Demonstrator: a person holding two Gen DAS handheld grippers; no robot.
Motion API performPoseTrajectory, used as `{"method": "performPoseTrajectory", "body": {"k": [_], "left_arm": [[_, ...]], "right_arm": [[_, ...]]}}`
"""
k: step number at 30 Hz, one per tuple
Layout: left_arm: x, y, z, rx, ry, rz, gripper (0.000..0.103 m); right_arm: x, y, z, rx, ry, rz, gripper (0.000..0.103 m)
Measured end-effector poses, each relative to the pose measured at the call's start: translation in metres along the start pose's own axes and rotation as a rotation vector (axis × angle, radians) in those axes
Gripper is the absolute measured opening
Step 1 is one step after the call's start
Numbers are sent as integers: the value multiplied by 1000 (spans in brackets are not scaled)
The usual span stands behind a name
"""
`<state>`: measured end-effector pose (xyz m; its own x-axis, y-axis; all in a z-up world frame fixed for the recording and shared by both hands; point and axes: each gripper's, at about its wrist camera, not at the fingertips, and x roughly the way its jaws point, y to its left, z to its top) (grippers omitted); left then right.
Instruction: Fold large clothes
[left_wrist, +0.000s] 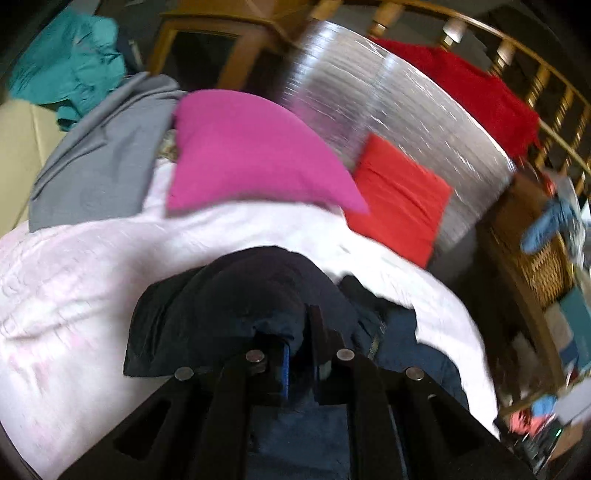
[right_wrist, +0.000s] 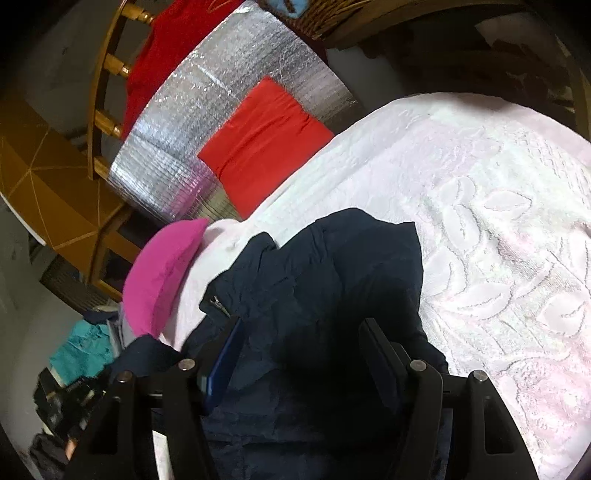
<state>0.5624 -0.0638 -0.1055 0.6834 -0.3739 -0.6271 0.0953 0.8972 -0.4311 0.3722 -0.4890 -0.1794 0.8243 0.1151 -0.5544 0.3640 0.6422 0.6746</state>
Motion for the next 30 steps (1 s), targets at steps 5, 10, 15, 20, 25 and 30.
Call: {"method": "performPoseTrajectory", "body": {"k": [5, 10, 15, 20, 25, 30], "left_arm": [[21, -26, -46, 7, 50, 23, 8], [47, -20, -83, -44, 119, -5, 14], [56, 7, -98, -204, 275, -156, 29], [19, 19, -94, -251, 310, -214, 75], [-13, 55, -77, -349, 280, -225, 78], [-17, 109, -49, -518, 216, -134, 80]], "right_arm": [[-8, -9, 4, 41, 4, 35, 69], [-17, -15, 8, 55, 3, 49, 69], [-21, -23, 13, 83, -4, 50, 69], [-21, -21, 12, 89, -2, 63, 69], [-19, -15, 7, 76, 8, 73, 69], [-18, -10, 4, 56, 13, 73, 69]]}}
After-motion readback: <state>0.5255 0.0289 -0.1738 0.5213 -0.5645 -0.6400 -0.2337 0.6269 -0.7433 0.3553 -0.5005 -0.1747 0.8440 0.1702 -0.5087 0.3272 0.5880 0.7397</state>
